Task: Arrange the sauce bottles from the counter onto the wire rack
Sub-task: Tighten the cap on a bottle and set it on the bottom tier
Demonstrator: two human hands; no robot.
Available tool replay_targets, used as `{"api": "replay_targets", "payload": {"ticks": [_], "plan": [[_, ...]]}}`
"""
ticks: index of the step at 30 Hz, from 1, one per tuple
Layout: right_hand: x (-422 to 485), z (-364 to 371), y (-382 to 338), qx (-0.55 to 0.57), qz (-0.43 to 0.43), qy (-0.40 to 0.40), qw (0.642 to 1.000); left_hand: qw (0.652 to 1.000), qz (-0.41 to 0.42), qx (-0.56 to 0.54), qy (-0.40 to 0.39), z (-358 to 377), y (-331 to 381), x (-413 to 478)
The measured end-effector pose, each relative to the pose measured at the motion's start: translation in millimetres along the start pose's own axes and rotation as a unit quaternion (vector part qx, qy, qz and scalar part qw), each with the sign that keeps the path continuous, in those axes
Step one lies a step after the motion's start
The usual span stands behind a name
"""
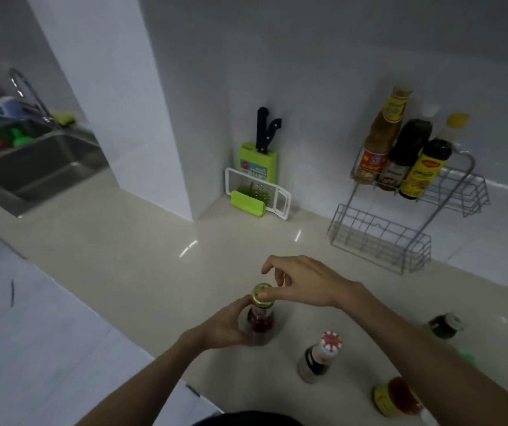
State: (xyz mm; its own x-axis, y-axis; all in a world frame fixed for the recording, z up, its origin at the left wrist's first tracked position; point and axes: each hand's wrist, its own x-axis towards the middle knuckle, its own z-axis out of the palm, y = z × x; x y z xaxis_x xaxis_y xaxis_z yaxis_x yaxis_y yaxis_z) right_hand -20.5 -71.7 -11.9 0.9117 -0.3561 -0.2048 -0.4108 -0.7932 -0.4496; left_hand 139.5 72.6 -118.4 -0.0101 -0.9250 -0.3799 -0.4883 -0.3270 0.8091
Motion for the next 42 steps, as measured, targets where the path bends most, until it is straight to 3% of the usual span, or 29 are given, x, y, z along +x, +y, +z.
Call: {"api": "replay_targets", "payload": {"ticks": [3,5,8,12,18,24,29,36,42], "plan": [[0,8,-15,-0.105,-0.049,0.015,0.993,0.987,0.014,-0.105,0.118,32,9,3],[-1,11,-19,-0.113,-0.070,0.021,0.991,0.969,-0.005,-0.166,0.185,47,13,7],[1,3,-17,-0.103,-0.071,0.003,0.992,0.955,-0.061,-0.207,0.203,47,17,19],[3,-42,-12,-0.044,-0.039,-0.007,0.998,0.972,-0.017,-0.196,0.130,11,45,29],[-11,-117,-12,0.051,-0.047,0.000,0.998,0.980,0.106,-0.154,-0.067,-48,111,35],[-21,-145,-10,0.088,-0.070,-0.013,0.994,0.973,0.130,-0.155,-0.115,-56,131,43],[-28,-145,-5,0.137,-0.061,-0.026,0.988,0.949,0.105,-0.186,-0.230,-54,131,41],[-25,-135,-6,0.144,-0.057,0.012,0.988,0.942,0.116,-0.204,-0.240,-54,122,41],[-32,-142,-11,0.214,-0.077,-0.018,0.974,0.881,0.112,-0.281,-0.364,-59,123,37]]}}
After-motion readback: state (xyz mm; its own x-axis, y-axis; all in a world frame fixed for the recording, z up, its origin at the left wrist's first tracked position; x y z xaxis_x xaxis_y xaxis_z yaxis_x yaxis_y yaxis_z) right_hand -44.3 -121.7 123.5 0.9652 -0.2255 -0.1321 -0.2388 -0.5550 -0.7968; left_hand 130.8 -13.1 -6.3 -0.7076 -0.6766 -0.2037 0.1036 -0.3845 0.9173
